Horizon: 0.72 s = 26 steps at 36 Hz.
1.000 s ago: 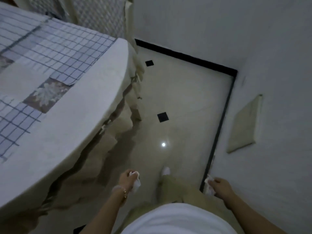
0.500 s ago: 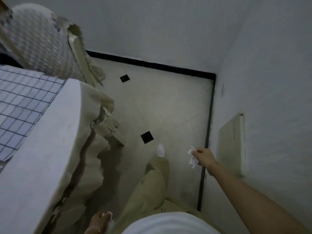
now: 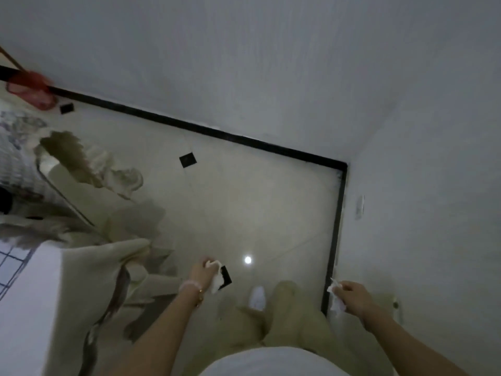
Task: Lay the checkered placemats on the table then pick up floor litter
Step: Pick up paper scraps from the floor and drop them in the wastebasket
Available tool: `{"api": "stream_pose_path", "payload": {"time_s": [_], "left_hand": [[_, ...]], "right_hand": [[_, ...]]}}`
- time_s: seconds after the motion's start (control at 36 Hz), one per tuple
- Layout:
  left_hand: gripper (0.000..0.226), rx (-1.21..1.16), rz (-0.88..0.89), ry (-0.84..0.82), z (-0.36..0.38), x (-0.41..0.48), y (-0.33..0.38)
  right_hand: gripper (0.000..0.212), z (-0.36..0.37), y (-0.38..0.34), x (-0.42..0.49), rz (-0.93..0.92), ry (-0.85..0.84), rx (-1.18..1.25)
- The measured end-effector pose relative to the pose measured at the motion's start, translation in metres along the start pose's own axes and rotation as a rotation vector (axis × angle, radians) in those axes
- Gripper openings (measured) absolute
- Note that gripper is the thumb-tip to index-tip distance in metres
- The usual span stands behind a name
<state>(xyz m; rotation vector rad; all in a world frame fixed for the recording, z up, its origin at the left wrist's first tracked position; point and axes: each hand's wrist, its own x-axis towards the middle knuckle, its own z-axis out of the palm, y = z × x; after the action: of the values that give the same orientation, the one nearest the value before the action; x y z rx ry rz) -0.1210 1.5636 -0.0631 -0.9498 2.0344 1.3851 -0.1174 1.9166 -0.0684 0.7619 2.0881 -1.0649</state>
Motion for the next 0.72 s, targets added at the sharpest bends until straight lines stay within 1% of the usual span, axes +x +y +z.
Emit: {"api": "stream_pose_path", "payload": {"time_s": [0.08, 0.14, 0.25, 0.31, 0.42, 0.47, 0.53, 0.61, 0.67, 0.72], "left_hand": [[0.024, -0.071, 0.070, 0.011, 0.008, 0.034, 0.058], [0.028, -0.095, 0.077, 0.025, 0.012, 0.052, 0.088], [0.030, -0.132, 0.017, 0.045, 0.022, 0.088, 0.119], [0.027, -0.140, -0.067, 0.073, 0.023, 0.101, 0.126], [0.021, -0.194, -0.288, 0.152, 0.017, 0.111, 0.127], [0.011, -0.206, -0.379, 0.201, 0.015, 0.114, 0.130], [0.008, -0.229, -0.432, 0.214, 0.011, 0.119, 0.137], [0.019, -0.276, -0.449, 0.221, 0.005, 0.127, 0.146], [0.015, -0.363, -0.444, 0.277, -0.002, 0.136, 0.158], [0.012, -0.469, -0.474, 0.325, -0.009, 0.149, 0.163]], "right_hand": [[0.028, -0.015, -0.024, 0.027, 0.017, 0.003, 0.026], [0.028, -0.025, -0.040, 0.048, 0.033, -0.003, 0.017], [0.028, -0.046, -0.084, 0.103, 0.093, -0.010, -0.039], [0.031, -0.059, -0.116, 0.133, 0.090, -0.016, -0.068], [0.029, -0.085, -0.199, 0.187, -0.013, -0.043, -0.175], [0.031, -0.092, -0.249, 0.209, -0.080, -0.096, -0.248], [0.035, -0.093, -0.302, 0.230, -0.157, -0.173, -0.331], [0.034, -0.083, -0.378, 0.253, -0.262, -0.246, -0.416], [0.034, -0.069, -0.423, 0.267, -0.309, -0.281, -0.451], [0.033, -0.050, -0.464, 0.279, -0.330, -0.325, -0.433]]}}
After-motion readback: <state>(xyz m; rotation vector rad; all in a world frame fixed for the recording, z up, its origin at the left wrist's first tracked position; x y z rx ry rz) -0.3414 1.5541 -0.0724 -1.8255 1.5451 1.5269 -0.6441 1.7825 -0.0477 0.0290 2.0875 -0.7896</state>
